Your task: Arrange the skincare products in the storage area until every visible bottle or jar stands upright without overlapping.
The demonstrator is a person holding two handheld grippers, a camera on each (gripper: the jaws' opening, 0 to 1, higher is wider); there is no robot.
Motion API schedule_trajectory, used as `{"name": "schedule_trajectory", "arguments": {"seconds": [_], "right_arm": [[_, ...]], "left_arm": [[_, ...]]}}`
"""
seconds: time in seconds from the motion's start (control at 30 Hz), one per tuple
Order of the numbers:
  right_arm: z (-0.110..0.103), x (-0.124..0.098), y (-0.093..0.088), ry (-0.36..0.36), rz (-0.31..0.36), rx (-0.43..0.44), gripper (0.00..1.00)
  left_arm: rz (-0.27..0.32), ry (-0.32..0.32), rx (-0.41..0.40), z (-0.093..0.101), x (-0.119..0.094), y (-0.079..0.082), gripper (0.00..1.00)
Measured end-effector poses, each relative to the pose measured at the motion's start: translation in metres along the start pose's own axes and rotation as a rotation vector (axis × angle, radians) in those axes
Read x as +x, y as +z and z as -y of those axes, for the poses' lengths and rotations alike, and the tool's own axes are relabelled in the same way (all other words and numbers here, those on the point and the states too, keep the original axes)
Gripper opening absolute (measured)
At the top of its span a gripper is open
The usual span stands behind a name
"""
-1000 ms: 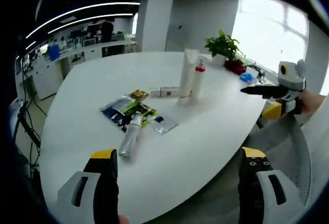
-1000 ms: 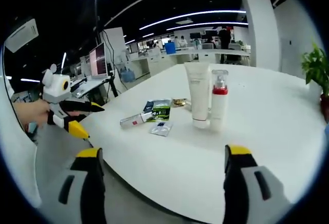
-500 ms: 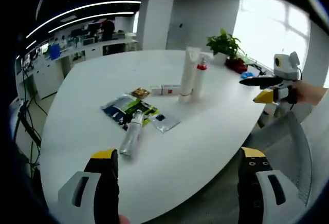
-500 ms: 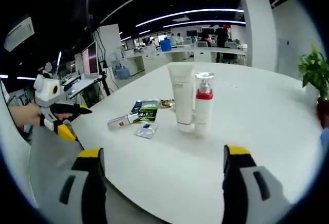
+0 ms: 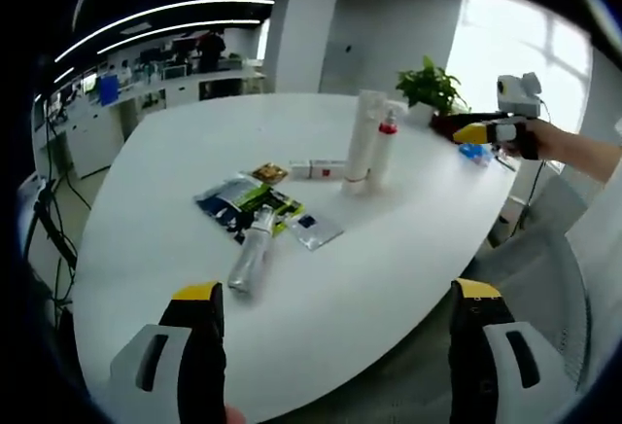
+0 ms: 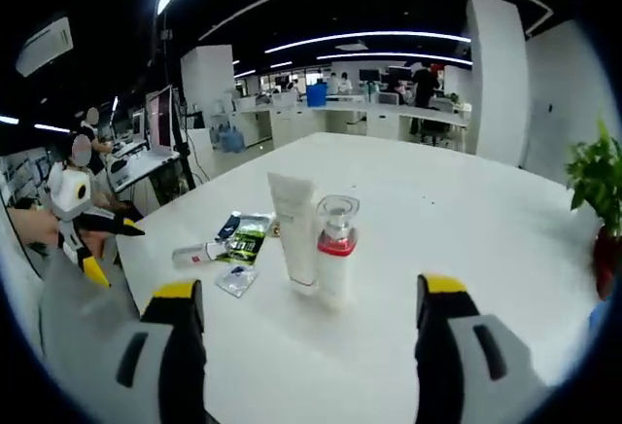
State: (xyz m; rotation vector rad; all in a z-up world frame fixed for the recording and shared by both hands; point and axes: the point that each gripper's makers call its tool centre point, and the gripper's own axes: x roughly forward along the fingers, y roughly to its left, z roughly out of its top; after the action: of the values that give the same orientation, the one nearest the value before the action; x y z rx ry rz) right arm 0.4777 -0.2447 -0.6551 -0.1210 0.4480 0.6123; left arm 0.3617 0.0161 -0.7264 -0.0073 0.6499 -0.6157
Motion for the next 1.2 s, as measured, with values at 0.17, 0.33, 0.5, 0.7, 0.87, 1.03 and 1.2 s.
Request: {"name": "schedule_trajectory", "arguments": {"seconds": [0.17,0.33,0.5,0.7,0.87,1.03,1.2], "right_arm": [[0.012,0.01,0.028,0.032,0.048,0.02,0.85],[0.027,0.027,0.065,0.068,0.066,0.008,0.84],[0.039,0.048,0.089,0.106,0.077,0.013,0.78],[0.051,0.076,0.097,0.14,0.032,-0.023,0.74],[0.051,0.102,0.105,0.198,0.017,0.002,0.71],[0.048,0.131,0.099,0.255,-0.059,-0.035,0.67],[0.047,0.155,0.082,0.309,-0.155,-0.094,0.63]], "left_arm": [[-0.005,0.005,0.003,-0.001,0.0,-0.001,0.94],[-0.01,0.005,-0.002,-0.001,0.0,-0.002,0.94],[-0.017,0.008,-0.007,-0.002,0.0,-0.004,0.94],[-0.022,0.011,-0.013,-0.004,0.0,-0.005,0.94],[-0.018,0.018,-0.027,-0.006,0.0,-0.004,0.93],[-0.02,0.024,-0.057,-0.009,0.0,-0.005,0.93],[-0.031,0.029,-0.058,-0.01,0.001,-0.007,0.92]]}}
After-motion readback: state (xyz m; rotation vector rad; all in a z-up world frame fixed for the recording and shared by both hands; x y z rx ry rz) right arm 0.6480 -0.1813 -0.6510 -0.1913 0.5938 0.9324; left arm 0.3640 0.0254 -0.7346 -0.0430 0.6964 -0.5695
